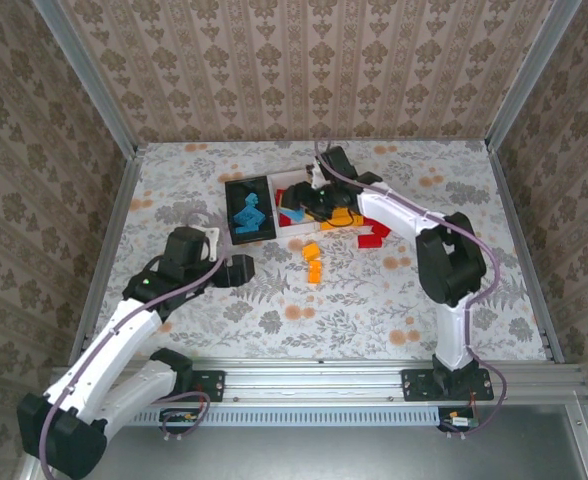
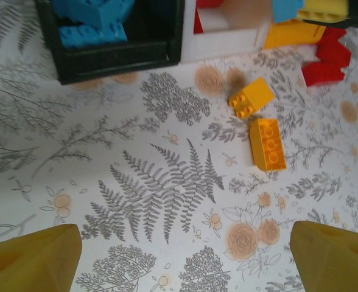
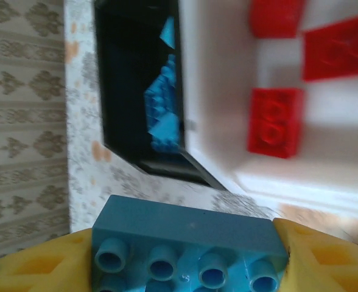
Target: Sort the legos into containers by color
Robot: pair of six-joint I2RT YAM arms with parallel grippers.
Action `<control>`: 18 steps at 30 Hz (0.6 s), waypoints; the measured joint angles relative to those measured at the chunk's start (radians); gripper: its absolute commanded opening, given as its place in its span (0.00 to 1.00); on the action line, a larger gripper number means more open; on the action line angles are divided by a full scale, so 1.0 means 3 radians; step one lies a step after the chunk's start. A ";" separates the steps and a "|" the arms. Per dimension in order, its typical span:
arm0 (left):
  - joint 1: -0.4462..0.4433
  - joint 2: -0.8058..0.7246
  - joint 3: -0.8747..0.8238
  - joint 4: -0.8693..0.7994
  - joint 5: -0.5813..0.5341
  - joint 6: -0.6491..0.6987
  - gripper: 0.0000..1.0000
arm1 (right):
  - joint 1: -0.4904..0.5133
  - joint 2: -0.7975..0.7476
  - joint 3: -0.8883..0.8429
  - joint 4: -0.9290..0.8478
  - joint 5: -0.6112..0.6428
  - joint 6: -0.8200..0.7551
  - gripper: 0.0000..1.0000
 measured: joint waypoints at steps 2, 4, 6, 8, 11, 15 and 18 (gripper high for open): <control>0.0090 -0.0070 -0.0010 -0.0028 0.0009 0.0000 0.90 | 0.0048 0.0212 0.0258 0.0080 -0.0060 0.0126 0.62; 0.0168 -0.0116 -0.0028 -0.0075 0.0018 0.0000 0.90 | 0.0092 0.0455 0.0556 0.0159 -0.0111 0.0243 0.63; 0.0203 -0.0140 -0.0045 -0.0126 0.0036 0.0000 0.90 | 0.0122 0.0703 0.0858 0.0196 -0.0131 0.0341 0.65; 0.0219 -0.0155 -0.0062 -0.0164 0.0052 0.0000 0.90 | 0.0149 0.0937 0.1158 0.0207 -0.0140 0.0415 0.72; 0.0247 -0.0181 -0.0071 -0.0219 0.0075 0.0001 0.90 | 0.0158 0.1279 0.1652 0.0158 -0.0158 0.0478 0.77; 0.0291 -0.0207 -0.0071 -0.0298 0.0095 0.0001 0.90 | 0.0148 0.1564 0.2110 0.0085 -0.0160 0.0524 0.78; 0.0310 -0.0217 -0.0071 -0.0323 0.0098 0.0003 0.90 | 0.0134 0.1591 0.2211 0.0043 -0.0164 0.0540 0.79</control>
